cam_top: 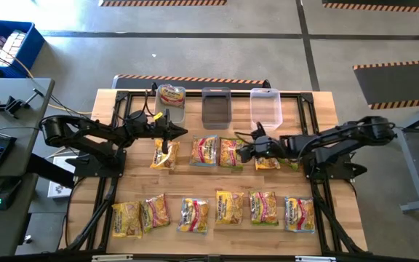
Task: Sort Maruchan noodles
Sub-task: Put the green noodle pack into the black bin
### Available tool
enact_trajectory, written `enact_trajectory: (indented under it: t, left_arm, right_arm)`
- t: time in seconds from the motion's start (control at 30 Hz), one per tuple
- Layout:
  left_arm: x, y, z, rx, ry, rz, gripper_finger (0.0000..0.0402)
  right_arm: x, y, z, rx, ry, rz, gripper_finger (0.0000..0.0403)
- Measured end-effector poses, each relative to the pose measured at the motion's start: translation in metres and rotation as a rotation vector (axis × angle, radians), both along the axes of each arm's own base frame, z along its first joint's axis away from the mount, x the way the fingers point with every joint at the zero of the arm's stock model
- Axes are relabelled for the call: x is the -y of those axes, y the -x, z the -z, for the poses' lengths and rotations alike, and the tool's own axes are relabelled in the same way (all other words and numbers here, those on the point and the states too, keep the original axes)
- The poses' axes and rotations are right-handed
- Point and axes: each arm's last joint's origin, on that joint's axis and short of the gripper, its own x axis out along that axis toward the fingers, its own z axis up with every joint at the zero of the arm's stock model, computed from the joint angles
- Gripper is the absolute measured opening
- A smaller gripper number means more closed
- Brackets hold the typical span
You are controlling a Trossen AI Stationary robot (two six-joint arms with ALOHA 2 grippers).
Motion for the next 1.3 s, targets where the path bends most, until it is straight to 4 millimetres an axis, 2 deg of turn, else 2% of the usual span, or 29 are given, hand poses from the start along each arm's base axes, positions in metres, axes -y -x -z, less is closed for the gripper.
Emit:
enact_trajectory:
  t: [0.17, 0.3, 0.6, 0.93, 1.1, 1.3]
  left_arm:
    - [0.0, 0.0, 0.001, -0.006, -0.002, 0.0, 0.0]
    - [0.0, 0.0, 0.001, -0.012, 0.001, 0.0, 0.0]
    - [0.0, 0.0, 0.003, -0.029, -0.004, 0.002, 0.0]
    - [0.0, 0.0, 0.004, -0.04, -0.011, 0.003, 0.0]
    - [0.0, 0.0, 0.004, -0.042, -0.011, 0.003, 0.0]
    - [0.0, 0.0, 0.004, -0.042, -0.011, 0.003, 0.0]
  right_arm:
    - [0.001, -0.008, 0.012, -0.047, -0.11, 0.105, 0.0248]
    - [0.004, -0.013, 0.017, -0.092, -0.139, 0.121, 0.0251]
    - [0.01, -0.019, 0.026, -0.203, -0.222, 0.214, 0.029]
    - [0.009, -0.032, 0.044, -0.17, -0.295, 0.242, 0.0293]
    - [0.01, -0.033, 0.048, -0.176, -0.276, 0.259, 0.0266]
    - [0.011, -0.035, 0.047, -0.159, -0.237, 0.241, 0.0173]
